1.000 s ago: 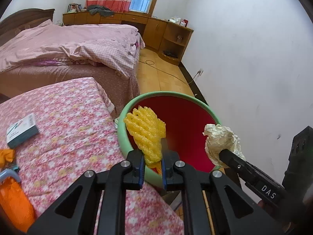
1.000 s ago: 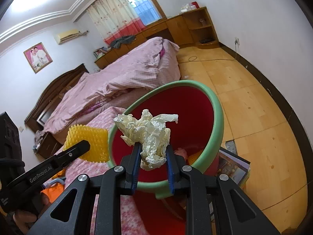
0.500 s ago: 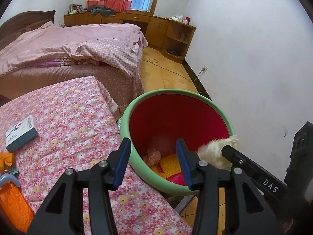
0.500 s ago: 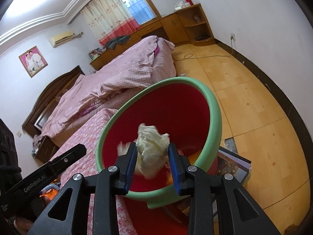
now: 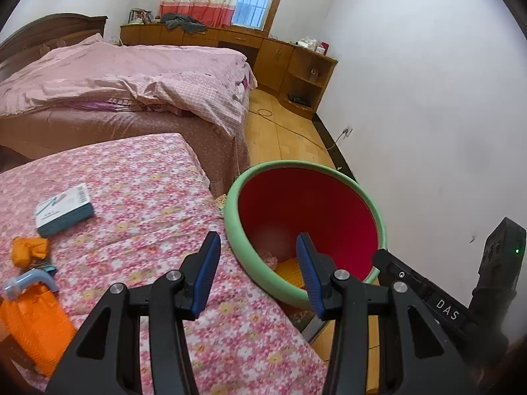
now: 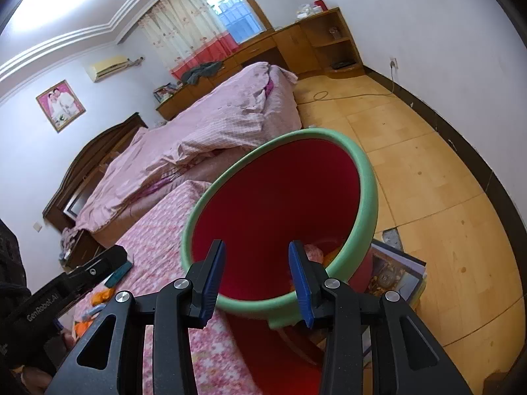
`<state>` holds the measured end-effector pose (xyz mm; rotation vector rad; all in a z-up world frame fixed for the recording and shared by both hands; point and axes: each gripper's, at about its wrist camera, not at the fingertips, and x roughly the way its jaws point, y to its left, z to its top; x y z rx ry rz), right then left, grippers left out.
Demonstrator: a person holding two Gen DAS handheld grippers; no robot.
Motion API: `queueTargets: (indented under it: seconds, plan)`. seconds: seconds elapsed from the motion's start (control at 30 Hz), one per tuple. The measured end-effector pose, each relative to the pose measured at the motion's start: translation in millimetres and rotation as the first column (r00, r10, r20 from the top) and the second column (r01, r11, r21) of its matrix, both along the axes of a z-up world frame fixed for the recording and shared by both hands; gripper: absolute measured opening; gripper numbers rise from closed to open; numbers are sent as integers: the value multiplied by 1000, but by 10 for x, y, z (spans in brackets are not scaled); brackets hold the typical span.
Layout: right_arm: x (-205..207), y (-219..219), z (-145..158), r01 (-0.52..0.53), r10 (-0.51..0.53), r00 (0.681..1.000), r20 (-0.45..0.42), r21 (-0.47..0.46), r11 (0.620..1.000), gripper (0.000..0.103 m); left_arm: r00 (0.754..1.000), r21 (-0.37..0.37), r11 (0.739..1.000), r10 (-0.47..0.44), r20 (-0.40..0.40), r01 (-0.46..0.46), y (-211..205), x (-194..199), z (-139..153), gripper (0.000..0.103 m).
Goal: Collect trash
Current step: 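Open both tools to drop the items into the bucket, then move both tools back over the remaining trash on the bed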
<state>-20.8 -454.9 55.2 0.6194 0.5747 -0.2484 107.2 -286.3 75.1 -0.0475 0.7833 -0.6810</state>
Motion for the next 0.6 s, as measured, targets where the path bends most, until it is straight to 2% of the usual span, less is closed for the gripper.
queueTargets:
  seconds: [0.3,0.6]
  plan:
    - [-38,295,151,-63,63,998,29,-1,998,41,995,-24,995,93,22,-92,542,-179,160,48]
    - [-52,710,276,-135,136,990,32,-27,991,41,977,-37,977,211,32,-210,1207,-299,238,48]
